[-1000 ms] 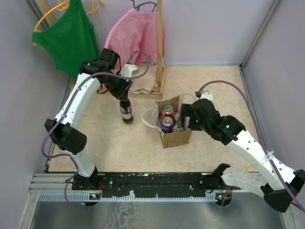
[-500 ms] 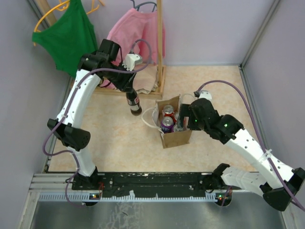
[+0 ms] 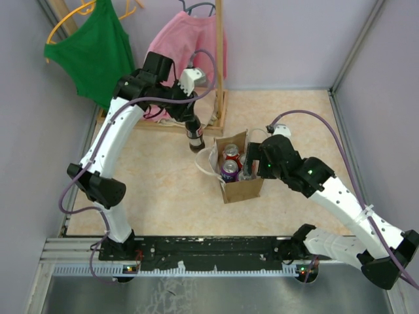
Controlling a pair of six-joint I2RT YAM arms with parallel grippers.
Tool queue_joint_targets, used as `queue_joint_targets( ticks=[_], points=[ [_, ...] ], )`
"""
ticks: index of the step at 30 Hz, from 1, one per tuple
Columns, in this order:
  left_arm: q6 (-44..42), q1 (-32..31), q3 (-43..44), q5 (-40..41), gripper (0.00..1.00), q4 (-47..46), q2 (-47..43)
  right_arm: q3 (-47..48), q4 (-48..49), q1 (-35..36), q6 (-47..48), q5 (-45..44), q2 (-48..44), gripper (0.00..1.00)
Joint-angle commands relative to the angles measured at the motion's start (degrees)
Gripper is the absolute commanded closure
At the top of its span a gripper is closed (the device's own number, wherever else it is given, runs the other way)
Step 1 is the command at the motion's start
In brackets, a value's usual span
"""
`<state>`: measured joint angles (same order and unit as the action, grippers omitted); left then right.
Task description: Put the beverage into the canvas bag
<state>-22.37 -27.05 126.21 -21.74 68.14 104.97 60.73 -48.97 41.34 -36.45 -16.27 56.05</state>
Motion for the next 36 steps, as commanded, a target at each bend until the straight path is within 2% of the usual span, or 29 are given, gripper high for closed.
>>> queue_joint_targets(
  ticks=[1, 11, 36],
  points=[
    [0.75, -1.77, 3.74, -2.5, 1.0, -9.22, -4.27, 0.1, 2.29, -0.58, 0.4, 0.16, -0.2, 0.01],
    [1.92, -3.95, 3.89, -1.64, 1.0, -12.68, -4.06, -0.25, 2.21, -0.56, 0.33, 0.04, -0.42, 0.01],
    [2.34, -4.37, 3.88, -1.62, 1.0, -19.85, -6.88, -0.68, 2.86, -0.58, 0.59, 0.87, 0.46, 0.01]
  ],
)
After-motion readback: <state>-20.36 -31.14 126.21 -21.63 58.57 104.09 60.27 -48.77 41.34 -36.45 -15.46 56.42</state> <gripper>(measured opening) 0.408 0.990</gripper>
